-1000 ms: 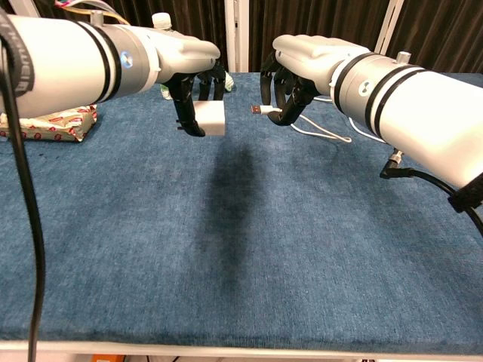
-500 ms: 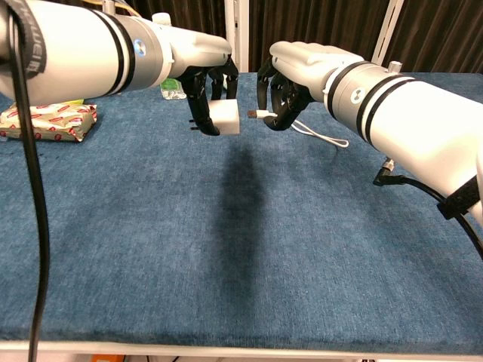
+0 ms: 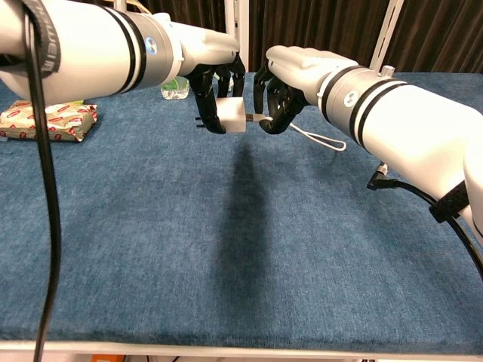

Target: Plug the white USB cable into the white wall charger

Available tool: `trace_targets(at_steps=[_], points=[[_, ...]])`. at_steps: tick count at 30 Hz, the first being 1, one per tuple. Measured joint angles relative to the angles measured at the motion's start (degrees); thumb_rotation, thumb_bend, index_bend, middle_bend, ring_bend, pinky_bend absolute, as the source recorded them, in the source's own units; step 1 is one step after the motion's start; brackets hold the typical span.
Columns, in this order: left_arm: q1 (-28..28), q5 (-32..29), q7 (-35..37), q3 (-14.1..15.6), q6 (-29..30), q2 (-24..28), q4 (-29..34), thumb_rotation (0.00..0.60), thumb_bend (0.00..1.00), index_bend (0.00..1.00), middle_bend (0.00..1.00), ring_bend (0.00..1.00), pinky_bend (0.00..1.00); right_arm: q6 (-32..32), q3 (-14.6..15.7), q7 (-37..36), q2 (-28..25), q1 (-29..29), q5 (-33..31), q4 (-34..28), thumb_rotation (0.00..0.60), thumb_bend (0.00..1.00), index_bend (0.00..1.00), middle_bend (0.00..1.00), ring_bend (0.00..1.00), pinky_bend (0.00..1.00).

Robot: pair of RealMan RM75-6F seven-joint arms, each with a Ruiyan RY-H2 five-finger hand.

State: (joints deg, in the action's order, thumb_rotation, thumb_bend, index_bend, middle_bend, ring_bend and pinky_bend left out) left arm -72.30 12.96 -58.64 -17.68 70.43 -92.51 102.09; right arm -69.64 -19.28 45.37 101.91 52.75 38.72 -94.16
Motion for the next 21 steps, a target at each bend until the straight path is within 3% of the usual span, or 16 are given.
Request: trace_targets(at_steps=[21], points=[[-1.15,-0.44,-0.53,0.51,1.33,-1.36,-0.97,0.600,0.23,0.48,0.51,0.42,0.21,-1.00,-0.27,-0.09,0.73,1.09,-1.83,0.09,0.600,0.56,0.71,0.56,0.33,0.00]])
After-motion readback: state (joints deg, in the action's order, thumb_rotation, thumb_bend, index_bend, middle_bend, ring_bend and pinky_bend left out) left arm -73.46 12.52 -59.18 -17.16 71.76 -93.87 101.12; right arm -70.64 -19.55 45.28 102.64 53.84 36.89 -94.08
